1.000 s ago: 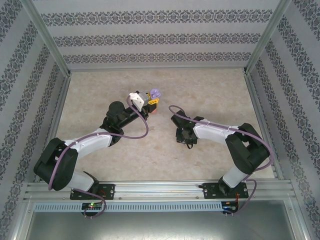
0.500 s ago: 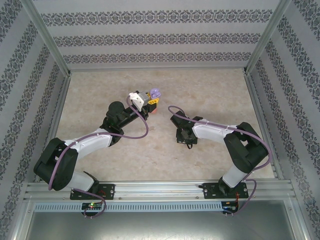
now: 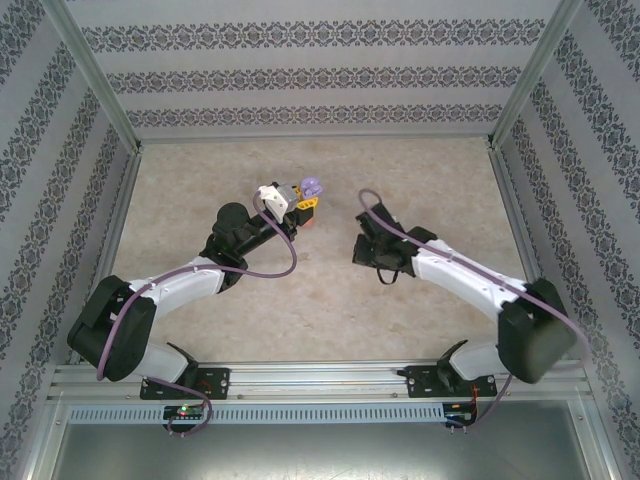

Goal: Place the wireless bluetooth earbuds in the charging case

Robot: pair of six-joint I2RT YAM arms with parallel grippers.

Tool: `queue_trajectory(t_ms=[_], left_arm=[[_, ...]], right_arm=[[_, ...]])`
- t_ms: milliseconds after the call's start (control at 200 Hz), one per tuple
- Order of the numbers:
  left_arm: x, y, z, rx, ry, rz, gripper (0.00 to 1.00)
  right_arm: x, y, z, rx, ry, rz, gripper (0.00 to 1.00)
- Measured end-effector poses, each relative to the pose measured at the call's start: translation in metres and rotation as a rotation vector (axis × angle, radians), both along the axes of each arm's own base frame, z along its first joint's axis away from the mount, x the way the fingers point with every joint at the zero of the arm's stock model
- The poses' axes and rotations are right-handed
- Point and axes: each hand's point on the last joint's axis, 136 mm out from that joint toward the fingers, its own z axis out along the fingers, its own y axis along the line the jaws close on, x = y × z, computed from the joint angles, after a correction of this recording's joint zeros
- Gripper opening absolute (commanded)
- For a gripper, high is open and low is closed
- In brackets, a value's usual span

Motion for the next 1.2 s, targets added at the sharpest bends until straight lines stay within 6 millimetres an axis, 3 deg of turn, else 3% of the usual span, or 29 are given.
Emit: queue_trajectory(t_ms=[145, 315, 485, 669, 1199], left_arm=[[-0.003, -0.003, -0.003, 0.008, 0.008, -0.024, 0.0], [-0.007, -0.008, 0.001, 0.013, 0.005, -0.067, 0.0], [-0.011, -0.014, 0.018, 0.001, -0.032, -0.113, 0.0], [-0.011, -0.021, 0.033, -0.02, -0.046, -0.155, 0.0], [-0.002, -0.032, 0.03, -0.044, 0.0, -0.193, 0.0]], right_arm=[[0.023, 0.008, 0.086, 0.147, -0.2, 0.007, 0.09], [0.036, 0.02, 0.187, 0.294, -0.44, 0.048, 0.1], [0.038, 0.028, 0.255, 0.411, -0.629, 0.091, 0.1], [0.04, 0.041, 0.28, 0.5, -0.752, 0.15, 0.1], [0.037, 0.068, 0.268, 0.61, -0.847, 0.246, 0.09]])
